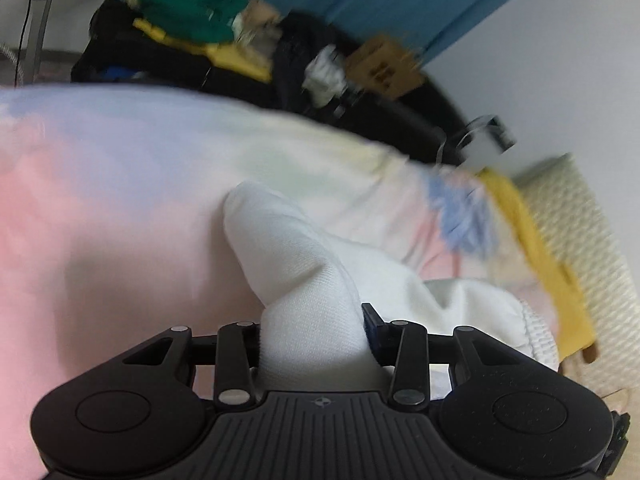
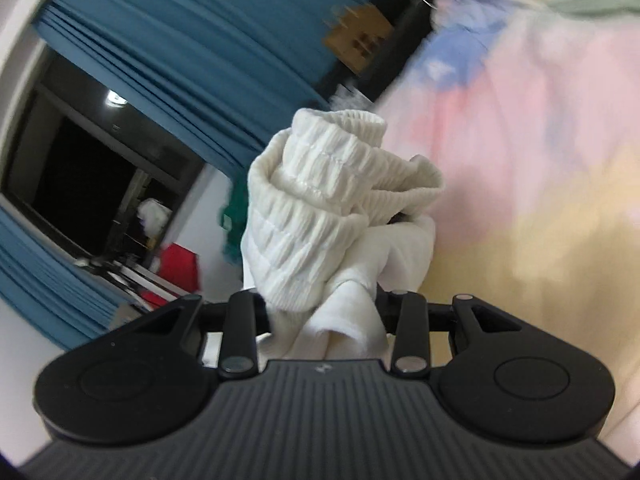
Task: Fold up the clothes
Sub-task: 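Fold the sweatpants in half with both grippers, bringing cuffs to waistband, then lay the folded sweatpants on the bedspread and open both grippers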
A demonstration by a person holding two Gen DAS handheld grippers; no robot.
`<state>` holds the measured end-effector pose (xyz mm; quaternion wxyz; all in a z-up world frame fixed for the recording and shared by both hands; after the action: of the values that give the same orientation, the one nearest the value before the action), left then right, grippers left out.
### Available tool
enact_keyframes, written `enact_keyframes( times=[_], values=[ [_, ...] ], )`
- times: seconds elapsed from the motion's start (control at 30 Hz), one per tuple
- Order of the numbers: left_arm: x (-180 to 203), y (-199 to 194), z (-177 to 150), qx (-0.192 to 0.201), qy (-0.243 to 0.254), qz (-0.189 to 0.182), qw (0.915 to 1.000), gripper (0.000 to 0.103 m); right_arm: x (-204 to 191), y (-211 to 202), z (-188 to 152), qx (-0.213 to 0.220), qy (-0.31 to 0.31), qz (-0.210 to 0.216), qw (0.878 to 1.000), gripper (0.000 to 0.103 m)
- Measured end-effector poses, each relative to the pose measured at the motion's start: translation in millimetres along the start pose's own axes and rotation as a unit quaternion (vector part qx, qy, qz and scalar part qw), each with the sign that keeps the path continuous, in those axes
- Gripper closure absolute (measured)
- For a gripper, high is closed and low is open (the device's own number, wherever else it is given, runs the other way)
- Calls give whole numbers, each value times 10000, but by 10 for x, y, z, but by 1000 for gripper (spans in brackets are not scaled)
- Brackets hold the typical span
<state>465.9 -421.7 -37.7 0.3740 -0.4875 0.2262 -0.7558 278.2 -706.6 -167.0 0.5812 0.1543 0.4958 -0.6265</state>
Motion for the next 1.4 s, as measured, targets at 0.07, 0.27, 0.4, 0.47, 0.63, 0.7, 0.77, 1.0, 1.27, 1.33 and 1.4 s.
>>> enact_keyframes(
  times=[0.07,0.27,0.4,0.47,0.63,0.7,0.77,1.0,1.27,1.33,1.4],
  values=[
    [-86,130,-102,-156,153,104,9997,61,134,42,-127,-222,-146,-150,9995,65],
    [-430,353,-460,-463,603,200,9969,55,290,-45,-448,-673,-636,-568,9941,59],
    [-420,233,-517,-335,761,230,9963,48,40,-378,-510,-623,-944,-845,9900,51],
    [-346,50,-524,-224,933,437,9944,43,-86,-545,-540,-597,-1097,-983,9873,50],
    [-71,-713,-566,85,1183,798,9897,31,-399,-962,-615,-532,-1478,-1325,9787,50],
    [80,-1098,-645,251,1391,870,9861,24,-525,-1129,-645,-506,-1629,-1461,9745,50],
    [239,-1463,-729,436,1568,950,9821,20,-650,-1296,-675,-479,-1779,-1597,9698,50],
    [748,-2621,-1288,922,2283,1076,9632,1,-1328,-2052,-961,-72,-2279,-1647,9596,32],
    [880,-3467,-2196,1469,2730,1261,9423,0,-1932,-2743,-1545,534,-2695,-1321,9524,18],
    [830,-3578,-2418,1533,2688,1209,9432,0,-2028,-2852,-1749,730,-2837,-1282,9475,18],
    [772,-3631,-2623,1600,2707,1246,9411,0,-2069,-2892,-1962,800,-2970,-1245,9434,18]
  ],
)
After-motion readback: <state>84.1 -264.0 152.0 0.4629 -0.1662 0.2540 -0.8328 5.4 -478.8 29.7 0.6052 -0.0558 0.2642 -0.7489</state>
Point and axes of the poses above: each gripper's, at about its wrist camera, not at the fingertips, and y roughly the way its jaws point, x to its right, z to its top, the point moved 2 cm from there along y, roughly the way its jaws point, and after that the axes turned 4 degrees about -x, right-handed, at the moved point
